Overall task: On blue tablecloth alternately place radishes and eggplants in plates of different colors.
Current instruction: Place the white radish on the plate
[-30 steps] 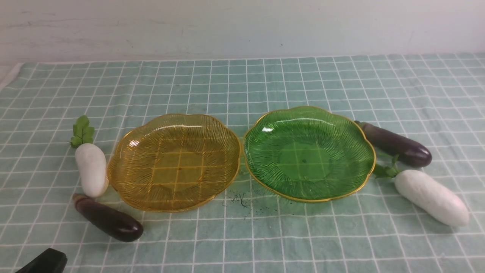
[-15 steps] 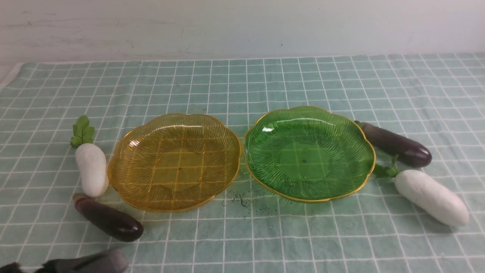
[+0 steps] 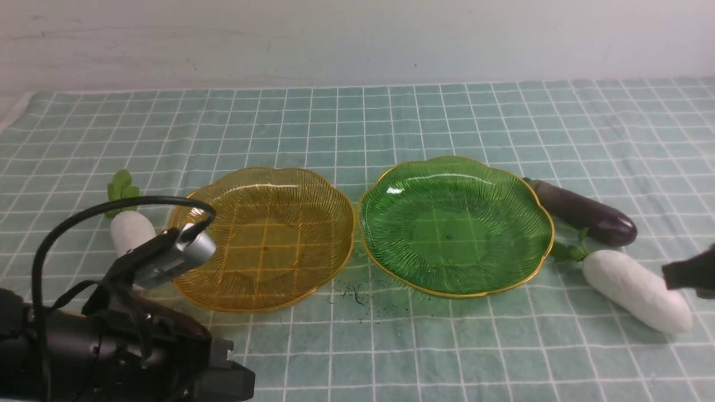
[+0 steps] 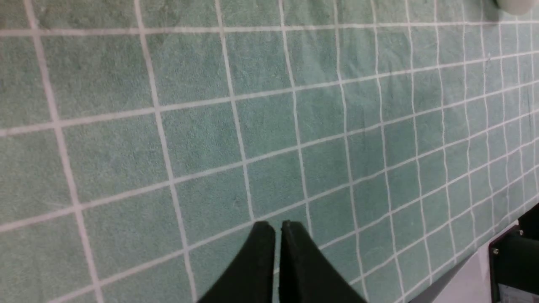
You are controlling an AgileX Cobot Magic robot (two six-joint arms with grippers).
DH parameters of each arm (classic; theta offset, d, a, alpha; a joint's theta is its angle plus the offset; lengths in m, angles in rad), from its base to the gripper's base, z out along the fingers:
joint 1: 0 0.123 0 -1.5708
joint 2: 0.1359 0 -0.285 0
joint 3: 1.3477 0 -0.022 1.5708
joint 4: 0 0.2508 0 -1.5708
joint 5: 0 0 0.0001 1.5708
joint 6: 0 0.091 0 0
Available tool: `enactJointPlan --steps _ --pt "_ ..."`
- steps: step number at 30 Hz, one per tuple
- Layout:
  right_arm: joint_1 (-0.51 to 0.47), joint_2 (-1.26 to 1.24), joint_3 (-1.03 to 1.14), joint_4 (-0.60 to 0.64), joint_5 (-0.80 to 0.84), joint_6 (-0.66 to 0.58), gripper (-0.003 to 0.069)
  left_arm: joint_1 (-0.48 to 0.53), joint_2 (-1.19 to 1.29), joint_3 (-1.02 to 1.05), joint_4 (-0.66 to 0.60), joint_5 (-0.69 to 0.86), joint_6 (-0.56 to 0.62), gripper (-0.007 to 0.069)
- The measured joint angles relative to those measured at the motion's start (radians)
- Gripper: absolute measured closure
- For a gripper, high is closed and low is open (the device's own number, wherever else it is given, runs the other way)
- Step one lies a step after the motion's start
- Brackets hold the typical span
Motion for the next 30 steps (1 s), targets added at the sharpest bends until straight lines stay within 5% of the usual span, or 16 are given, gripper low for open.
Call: enactJointPlan --steps 6,11,14,22,30 --pt "0.0 0.218 -0.125 -0.029 0.001 -0.042 0.049 0.0 0.037 -0.008 0.001 0.002 0.016 0.0559" --pt "0.0 0.35 -0.154 -0.095 -0.059 -0.045 0.0218 0.0 0.037 -0.008 0.001 0.003 0.043 0.0524" --pt "0.0 0.428 -0.156 -0.165 -0.077 -0.046 0.013 0.0 0.037 -0.008 0.001 0.003 0.053 0.0524" --pt "0.001 0.554 -0.165 -0.22 -0.094 -0.049 0.0109 0.0 0.037 -0.008 0.001 0.005 0.061 0.0524" --pt "0.001 0.559 -0.18 -0.204 -0.051 -0.049 0.0198 0.0 0.037 -0.009 0.001 0.008 0.065 0.0524"
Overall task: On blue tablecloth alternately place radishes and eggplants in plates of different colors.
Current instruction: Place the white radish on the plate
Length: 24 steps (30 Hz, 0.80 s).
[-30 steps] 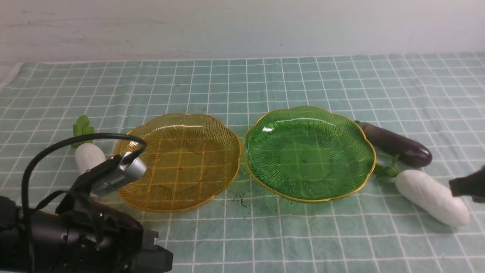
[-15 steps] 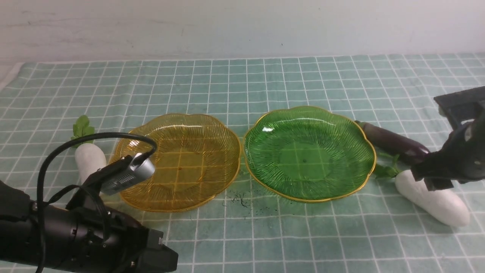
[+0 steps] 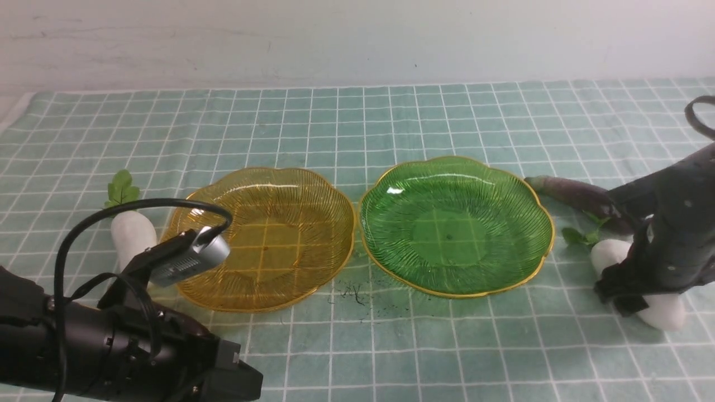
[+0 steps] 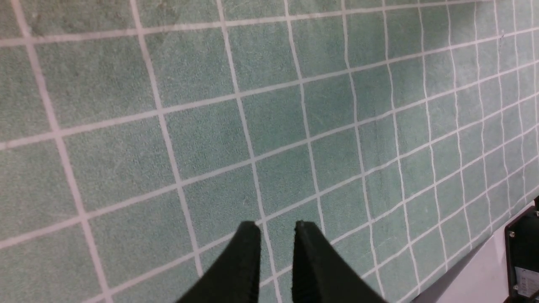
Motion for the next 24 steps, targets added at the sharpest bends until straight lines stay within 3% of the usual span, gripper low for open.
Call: enactJointPlan --steps 8,12,15,20,24 --pt "0.0 -0.035 -0.18 0.091 0.328 0.0 0.0198 0.0 0.0 0.0 0.0 0.011 0.002 0.0524" --pt "0.0 -0.06 -0.319 0.242 0.375 0.0 0.0198 0.0 0.0 0.0 0.0 0.011 0.002 0.0524" --pt "0.003 -0.063 -0.37 0.39 0.376 -0.031 0.0198 0.0 0.0 0.0 0.0 0.012 0.003 0.0524" --pt "0.051 -0.05 -0.38 0.619 0.227 -0.174 0.0198 0.0 0.0 0.0 0.0 -0.007 0.003 0.0524" --pt "0.125 0.012 -0.382 0.674 0.077 -0.322 0.0198 0.0 0.0 0.0 0.0 -0.037 0.003 0.0524"
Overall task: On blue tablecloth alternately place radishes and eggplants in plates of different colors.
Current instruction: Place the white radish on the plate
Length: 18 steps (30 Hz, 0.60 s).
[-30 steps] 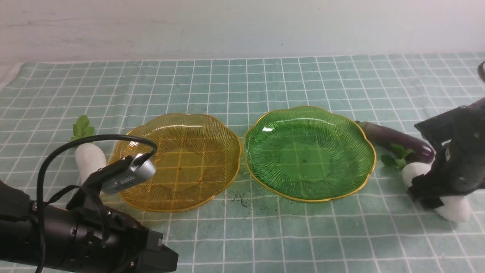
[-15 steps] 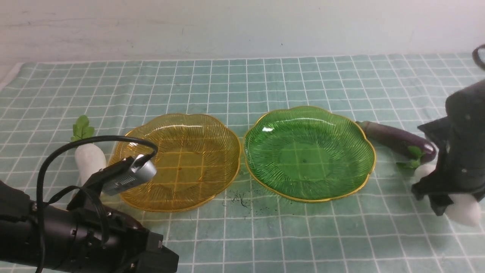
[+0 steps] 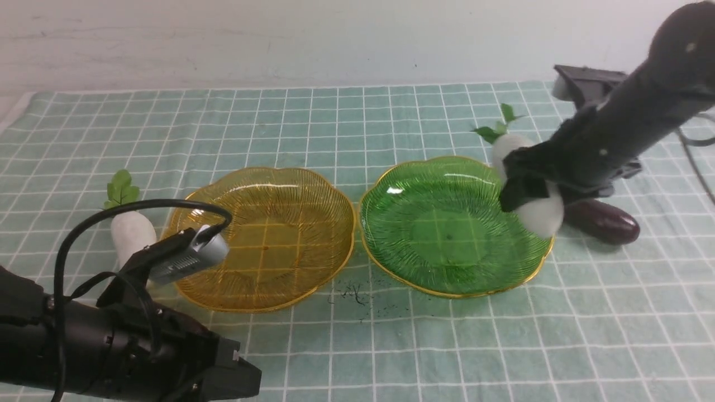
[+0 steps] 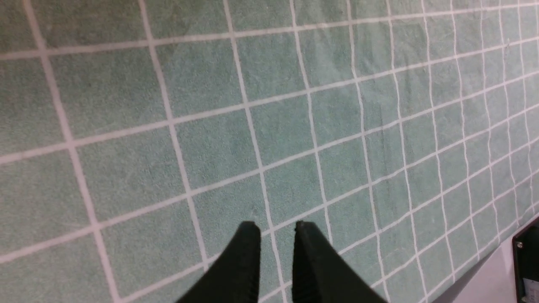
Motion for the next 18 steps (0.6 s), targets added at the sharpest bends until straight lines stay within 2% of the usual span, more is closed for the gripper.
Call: enactJointPlan --steps 5,11,15,18 --pt "0.026 0.066 0.0 -0.001 -0.027 -0.04 0.0198 0.0 0.0 0.0 0.0 -0.024 0.0 0.0524" --pt "0.027 0.122 0.0 -0.009 -0.016 0.011 0.0183 0.0 0.001 0.0 0.0 -0.029 -0.001 0.0521" --pt "0.027 0.132 -0.013 -0.053 0.014 0.083 0.0036 0.0 0.001 0.0 0.0 -0.038 -0.002 0.0488" --pt "0.027 0.132 -0.057 -0.081 0.083 0.09 -0.0006 0.0 0.001 0.0 0.006 -0.065 -0.003 0.0445"
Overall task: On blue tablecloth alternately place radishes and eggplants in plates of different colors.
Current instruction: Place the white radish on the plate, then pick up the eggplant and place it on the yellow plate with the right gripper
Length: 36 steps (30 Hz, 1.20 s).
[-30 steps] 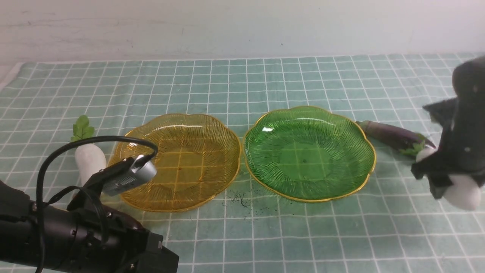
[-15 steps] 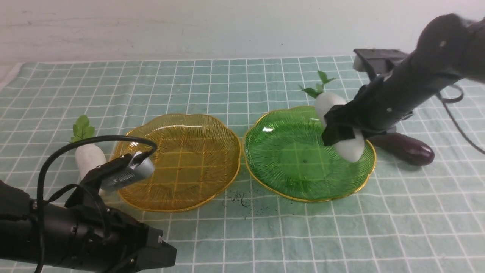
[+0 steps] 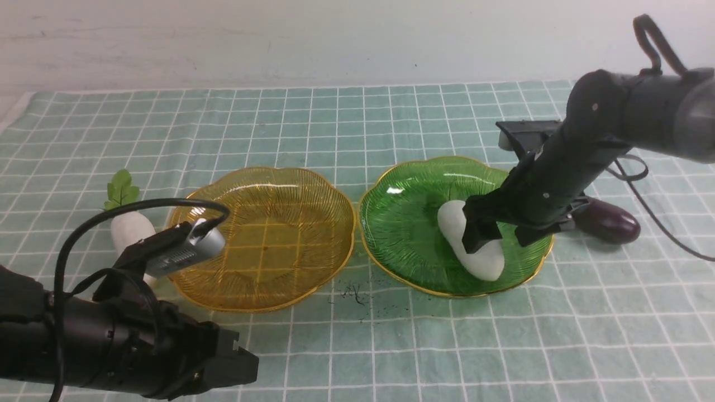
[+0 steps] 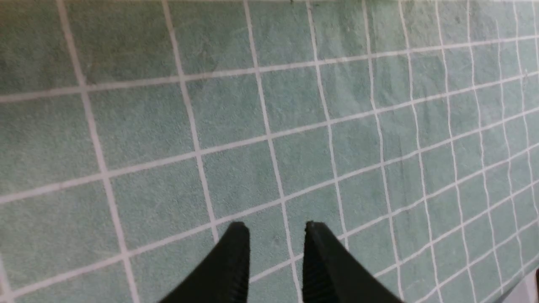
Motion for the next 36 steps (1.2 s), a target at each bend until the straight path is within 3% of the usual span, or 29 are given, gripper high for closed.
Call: enactJointPlan --steps 7,12,14,16,17,24,28,33,36 --pt "0.0 0.0 -0.163 -0.081 0.214 0.005 0.0013 0.018 0.001 0.0 0.06 -0.094 -0.017 0.0323" --pt "0.0 -0.058 -0.192 -0.155 0.232 0.058 0.012 0.111 0.001 -0.041 0.134 -0.087 -0.092 0.0249" --pt "0.0 -0.13 -0.155 -0.158 0.232 0.073 0.0215 0.173 0.001 -0.083 0.192 -0.053 -0.162 0.023" --pt "0.0 -0.165 -0.132 -0.153 0.232 0.075 0.0264 0.201 0.001 -0.1 0.223 -0.041 -0.191 0.0229" --pt "0.0 -0.254 -0.066 -0.133 0.235 0.076 0.0356 0.245 0.001 -0.118 0.27 -0.038 -0.234 0.0229" --pt "0.0 -0.593 0.241 -0.094 0.247 0.078 0.0609 0.31 0.001 -0.123 0.379 -0.079 -0.345 0.0229" --pt "0.0 -0.763 0.413 -0.113 0.251 0.078 0.066 0.31 0.001 -0.123 0.367 -0.088 -0.356 0.0229" --pt "0.0 -0.893 0.544 -0.138 0.249 0.078 0.0664 0.31 0.001 -0.123 0.367 -0.088 -0.356 0.0227" --pt "0.0 -0.912 0.575 -0.143 0.223 0.078 0.0664 0.31 0.002 -0.123 0.362 -0.088 -0.358 0.0185"
